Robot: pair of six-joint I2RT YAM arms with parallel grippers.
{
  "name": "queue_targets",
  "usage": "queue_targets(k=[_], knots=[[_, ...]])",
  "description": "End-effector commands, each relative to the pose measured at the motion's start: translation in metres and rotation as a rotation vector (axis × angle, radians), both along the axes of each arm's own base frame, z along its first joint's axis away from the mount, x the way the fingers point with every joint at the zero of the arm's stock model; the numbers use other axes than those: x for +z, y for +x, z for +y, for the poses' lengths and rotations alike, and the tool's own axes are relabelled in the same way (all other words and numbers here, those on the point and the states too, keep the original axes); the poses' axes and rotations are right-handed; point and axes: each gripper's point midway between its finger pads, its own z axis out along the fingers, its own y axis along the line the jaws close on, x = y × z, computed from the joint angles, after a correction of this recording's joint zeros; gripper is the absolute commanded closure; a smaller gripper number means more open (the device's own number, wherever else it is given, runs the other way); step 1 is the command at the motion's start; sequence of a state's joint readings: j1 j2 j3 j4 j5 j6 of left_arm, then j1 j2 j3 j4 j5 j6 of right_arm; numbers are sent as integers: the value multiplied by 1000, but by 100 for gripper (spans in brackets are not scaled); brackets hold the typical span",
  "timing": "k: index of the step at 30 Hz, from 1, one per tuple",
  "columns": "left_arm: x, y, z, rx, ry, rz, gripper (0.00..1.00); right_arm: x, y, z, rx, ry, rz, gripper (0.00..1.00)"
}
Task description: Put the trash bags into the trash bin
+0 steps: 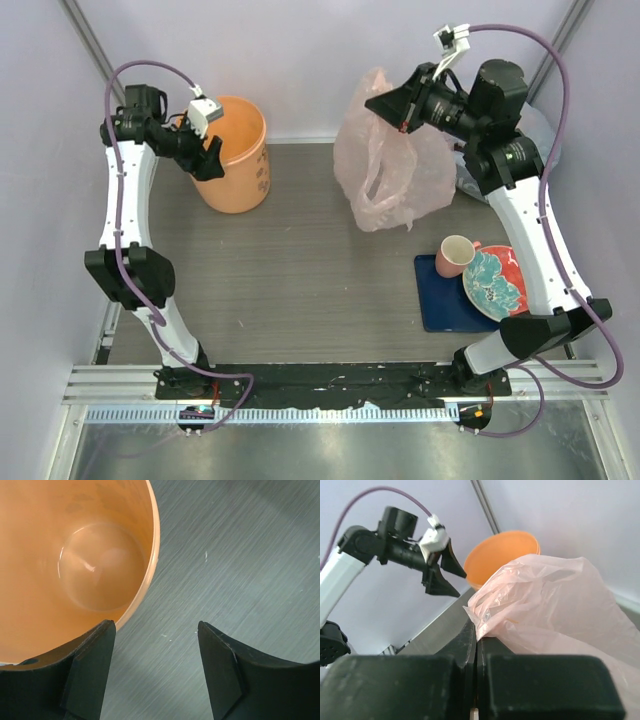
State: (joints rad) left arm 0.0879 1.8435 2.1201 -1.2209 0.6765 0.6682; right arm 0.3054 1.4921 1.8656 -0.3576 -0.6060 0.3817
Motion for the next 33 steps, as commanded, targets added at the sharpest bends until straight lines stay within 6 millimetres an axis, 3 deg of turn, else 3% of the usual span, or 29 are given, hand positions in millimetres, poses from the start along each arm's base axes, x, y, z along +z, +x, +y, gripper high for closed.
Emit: queue_targets(k=[1, 10, 15, 16, 19, 21, 23, 25, 30, 33], knots=[[-3, 13, 5, -100, 137, -109, 30, 53, 0, -5, -29, 29, -181, 99], [-37, 37, -1, -204, 257, -148, 39, 96, -9, -6, -16, 52, -306, 99], [-43, 32, -11, -269, 237, -130, 57, 107, -11, -10, -34, 51, -345, 99], [-44, 25, -26, -313, 231, -120, 59, 112, -13, -11, -36, 56, -360, 99], [-42, 10, -39, -354, 222, -96, 68, 126, -17, -13, -44, 83, -391, 99], [-38, -2, -54, -398, 202, -89, 80, 133, -18, -13, -49, 98, -409, 99], [-28, -25, -75, -442, 150, -74, 92, 146, -23, -17, -61, 116, -447, 99], [-15, -43, -90, -469, 126, -82, 98, 153, -24, -18, -67, 123, -472, 99], [-2, -108, -140, -583, 48, -1, 100, 171, -32, -22, -75, 148, -523, 99], [2, -143, -158, -623, -2, 70, 100, 183, -41, -26, -84, 167, -549, 99]])
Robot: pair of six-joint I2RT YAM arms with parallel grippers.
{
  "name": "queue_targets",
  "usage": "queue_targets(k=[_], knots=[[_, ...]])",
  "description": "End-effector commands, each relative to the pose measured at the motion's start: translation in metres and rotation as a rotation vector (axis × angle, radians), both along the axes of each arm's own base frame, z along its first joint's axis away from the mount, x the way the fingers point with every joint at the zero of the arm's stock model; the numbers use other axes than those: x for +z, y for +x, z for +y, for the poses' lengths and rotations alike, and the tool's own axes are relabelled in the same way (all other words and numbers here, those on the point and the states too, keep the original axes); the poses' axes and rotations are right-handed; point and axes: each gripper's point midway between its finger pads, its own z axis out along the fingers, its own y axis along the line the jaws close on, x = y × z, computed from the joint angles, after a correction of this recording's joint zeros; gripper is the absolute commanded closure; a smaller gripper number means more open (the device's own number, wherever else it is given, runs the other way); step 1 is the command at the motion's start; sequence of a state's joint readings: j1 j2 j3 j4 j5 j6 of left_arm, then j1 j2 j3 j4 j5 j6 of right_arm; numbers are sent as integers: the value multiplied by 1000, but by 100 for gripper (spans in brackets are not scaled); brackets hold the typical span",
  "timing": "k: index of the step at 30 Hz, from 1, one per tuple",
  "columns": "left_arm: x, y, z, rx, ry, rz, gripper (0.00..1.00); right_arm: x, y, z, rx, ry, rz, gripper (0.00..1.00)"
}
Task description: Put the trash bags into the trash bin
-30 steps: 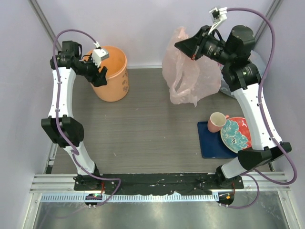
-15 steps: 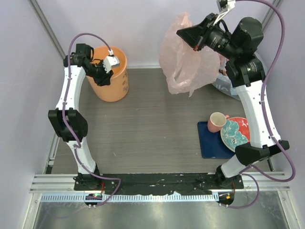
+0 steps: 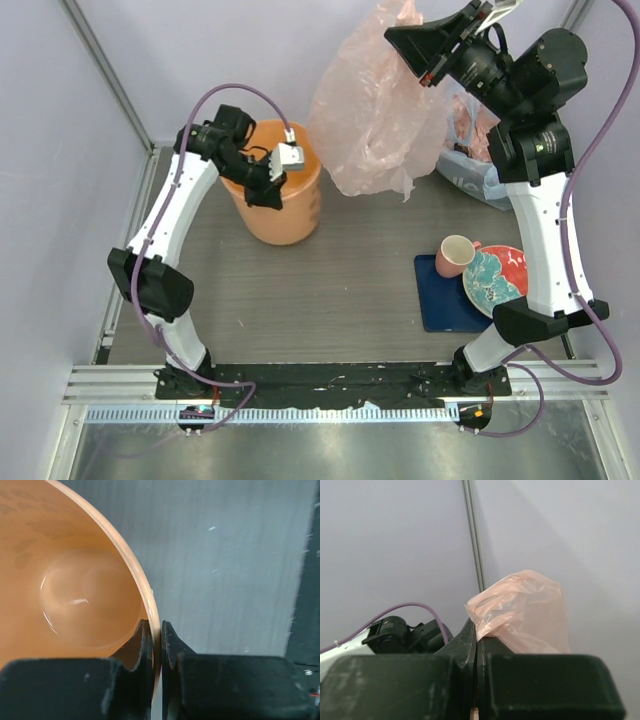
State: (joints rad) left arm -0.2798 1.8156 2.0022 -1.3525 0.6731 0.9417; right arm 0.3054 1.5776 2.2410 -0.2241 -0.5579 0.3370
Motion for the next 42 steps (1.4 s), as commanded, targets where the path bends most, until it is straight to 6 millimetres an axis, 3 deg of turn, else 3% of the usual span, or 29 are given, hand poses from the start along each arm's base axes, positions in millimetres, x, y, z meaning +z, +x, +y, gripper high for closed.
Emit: queue_targets(k=[1, 4, 5, 6, 8, 13, 16, 17, 20, 21, 22, 24, 26, 29, 30, 32, 33, 34, 35, 36, 37, 42], knots=[[42, -79, -37, -76, -111, 102, 100, 41, -21, -11, -21, 65, -125, 99], [42, -105, -62, -45, -159, 187, 100, 47, -27, -11, -8, 75, -145, 99], [27, -115, -66, -19, -148, 249, 100, 47, -28, -11, -1, 76, -147, 99], [31, -113, -74, -5, -179, 208, 100, 48, -31, -10, 9, 73, -152, 99], [9, -131, -81, 31, -145, 276, 100, 50, -35, -10, 19, 74, -162, 99], [-8, -143, -89, 49, -76, 208, 100, 43, -40, -8, 40, 61, -153, 99], [-7, -146, -91, 46, -65, 191, 75, 40, -46, -4, 76, 54, -140, 99], [-1, -144, -92, 48, -76, 178, 57, 41, -48, -4, 85, 55, -139, 99], [20, -141, -93, 54, -90, 153, 32, 42, -53, -2, 106, 50, -151, 99], [23, -142, -89, 62, -75, 159, 30, 42, -54, -2, 111, 47, -153, 99], [42, -138, -90, 58, -98, 119, 28, 43, -56, -2, 116, 48, -160, 99], [54, -141, -87, 60, -95, 117, 25, 43, -61, 0, 138, 36, -171, 99], [81, -141, -82, 60, -156, 88, 25, 44, -67, 1, 156, 29, -182, 99], [119, -137, -67, 128, -324, 85, 26, 40, -76, 6, 210, 6, -184, 99], [144, -118, -50, 200, -416, 3, 26, 36, -80, 9, 242, -11, -180, 99], [150, -103, -36, 306, -525, 73, 25, 34, -85, 12, 270, -17, -181, 99], [171, -74, -15, 379, -621, -25, 24, 32, -88, 13, 284, -20, -177, 99], [163, -68, -8, 411, -662, 8, 22, 32, -93, 16, 307, -24, -192, 99], [169, -68, -5, 412, -733, 70, 20, 31, -95, 18, 319, -26, -190, 99], [187, -54, 4, 389, -800, -31, 19, 31, -99, 20, 332, -28, -194, 99], [177, -49, 5, 386, -814, -23, 17, 31, -103, 23, 350, -32, -197, 99], [196, -31, -1, 271, -902, -162, 9, 27, -116, 32, 406, -45, -198, 99]])
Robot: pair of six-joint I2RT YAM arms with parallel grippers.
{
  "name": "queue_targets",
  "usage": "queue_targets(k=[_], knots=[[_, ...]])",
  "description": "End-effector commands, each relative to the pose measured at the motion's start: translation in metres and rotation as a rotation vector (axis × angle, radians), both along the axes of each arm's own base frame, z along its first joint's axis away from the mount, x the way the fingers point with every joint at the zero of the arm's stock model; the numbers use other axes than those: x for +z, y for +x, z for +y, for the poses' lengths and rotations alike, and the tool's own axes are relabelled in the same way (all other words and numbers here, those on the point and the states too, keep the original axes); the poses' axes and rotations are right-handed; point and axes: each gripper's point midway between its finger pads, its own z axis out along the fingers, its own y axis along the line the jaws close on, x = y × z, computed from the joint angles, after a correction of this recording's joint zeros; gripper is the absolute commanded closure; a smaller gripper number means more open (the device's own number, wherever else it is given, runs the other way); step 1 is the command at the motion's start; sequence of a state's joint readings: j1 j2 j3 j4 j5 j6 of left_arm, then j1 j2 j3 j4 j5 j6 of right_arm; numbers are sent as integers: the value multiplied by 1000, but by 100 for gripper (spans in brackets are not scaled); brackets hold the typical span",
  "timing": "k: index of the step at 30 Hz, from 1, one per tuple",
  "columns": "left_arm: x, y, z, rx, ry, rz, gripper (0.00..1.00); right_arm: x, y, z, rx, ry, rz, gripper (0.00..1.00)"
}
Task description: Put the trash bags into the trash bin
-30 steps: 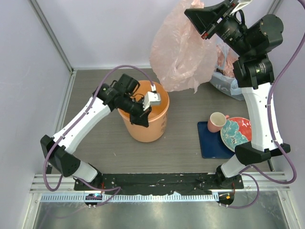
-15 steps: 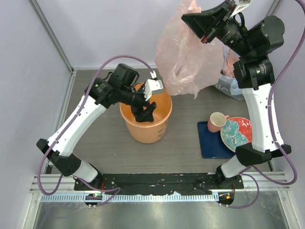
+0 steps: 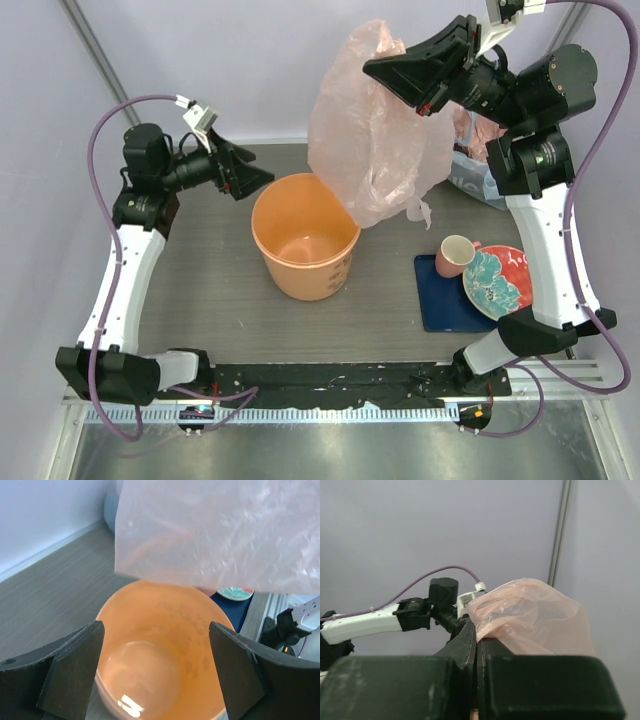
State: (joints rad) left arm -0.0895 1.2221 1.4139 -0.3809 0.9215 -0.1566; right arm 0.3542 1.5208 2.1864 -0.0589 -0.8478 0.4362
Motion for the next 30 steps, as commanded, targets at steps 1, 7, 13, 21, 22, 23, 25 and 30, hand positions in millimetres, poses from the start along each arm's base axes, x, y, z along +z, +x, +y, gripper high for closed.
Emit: queue_targets(k=[1, 7, 13, 21, 22, 23, 25, 30], knots=[[53, 7, -17, -140, -122, -256, 4, 13, -36, 2, 75, 2, -69, 99], [39, -4, -50, -361, -73, -356, 0, 11, -48, 15, 120, 0, -65, 99], [22, -27, -73, -486, -59, -313, 7, 13, -57, 30, 169, 13, -73, 99], [45, -68, -67, -509, -91, -270, 95, 10, -50, 38, 179, 17, -61, 99], [52, -77, -64, -503, -94, -290, 100, 13, -49, 37, 174, 28, -79, 99], [54, -81, -62, -492, -94, -284, 100, 13, -49, 39, 176, 31, -77, 99], [57, -90, -59, -488, -99, -282, 100, 15, -47, 40, 177, 42, -80, 99], [19, -74, -33, -375, -77, -97, 1, 22, -49, 39, 183, 56, -91, 99]])
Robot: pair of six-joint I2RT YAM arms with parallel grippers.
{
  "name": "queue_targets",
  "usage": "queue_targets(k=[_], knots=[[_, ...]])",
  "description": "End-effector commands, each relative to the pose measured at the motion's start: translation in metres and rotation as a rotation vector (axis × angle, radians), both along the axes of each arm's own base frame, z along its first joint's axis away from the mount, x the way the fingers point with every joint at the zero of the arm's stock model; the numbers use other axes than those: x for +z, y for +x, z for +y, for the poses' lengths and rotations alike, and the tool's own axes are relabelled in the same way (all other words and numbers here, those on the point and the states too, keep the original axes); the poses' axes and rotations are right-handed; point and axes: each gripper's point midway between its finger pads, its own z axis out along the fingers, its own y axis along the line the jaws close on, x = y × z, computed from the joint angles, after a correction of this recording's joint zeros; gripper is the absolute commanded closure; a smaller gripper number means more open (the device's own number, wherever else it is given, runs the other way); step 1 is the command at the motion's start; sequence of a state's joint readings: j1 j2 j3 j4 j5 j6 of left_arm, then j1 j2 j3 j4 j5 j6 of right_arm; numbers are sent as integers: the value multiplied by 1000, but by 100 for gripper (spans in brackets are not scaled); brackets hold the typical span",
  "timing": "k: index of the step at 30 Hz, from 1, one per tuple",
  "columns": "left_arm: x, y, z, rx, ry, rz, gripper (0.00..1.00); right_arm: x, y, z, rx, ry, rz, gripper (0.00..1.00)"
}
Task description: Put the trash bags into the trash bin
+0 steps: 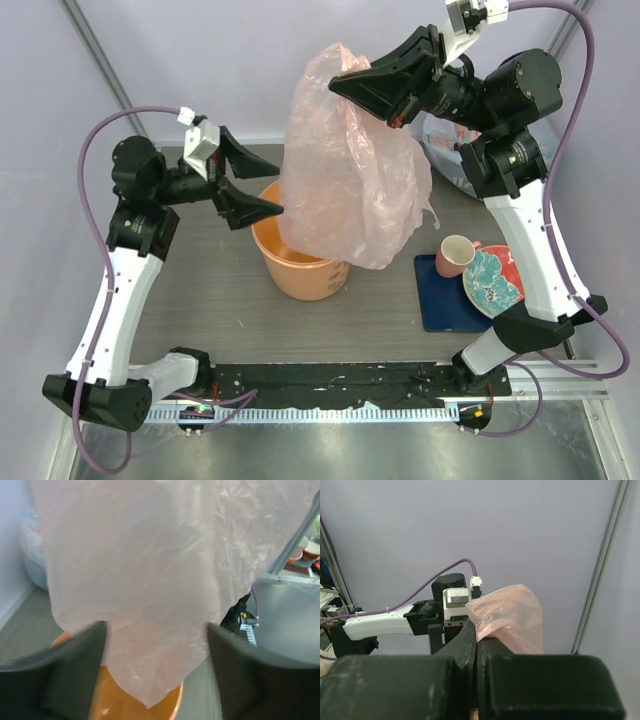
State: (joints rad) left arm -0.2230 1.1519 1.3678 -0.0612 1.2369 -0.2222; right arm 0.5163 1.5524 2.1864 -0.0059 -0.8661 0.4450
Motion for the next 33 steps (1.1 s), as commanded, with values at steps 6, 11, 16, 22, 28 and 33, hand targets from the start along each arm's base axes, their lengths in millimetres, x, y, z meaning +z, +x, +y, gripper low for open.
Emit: queue_targets(k=[6, 11, 16, 22, 28, 33], knots=[[-40, 8, 20, -17, 29, 125, 0, 25, -19, -1, 21, 65, -73, 99], [-50, 9, 5, -28, 35, 154, 0, 25, -21, 3, 21, 67, -80, 99], [-52, 3, -11, -62, 35, 147, 13, 25, -16, 8, 20, 68, -76, 99], [-14, 3, -15, -79, -71, 223, 100, 26, -11, 9, 1, 79, -72, 99], [54, -21, -5, -101, -159, 320, 100, 5, 11, 14, -52, 70, 49, 99], [83, -40, 0, -117, -147, 334, 100, -17, 35, 19, -99, 76, 179, 99]])
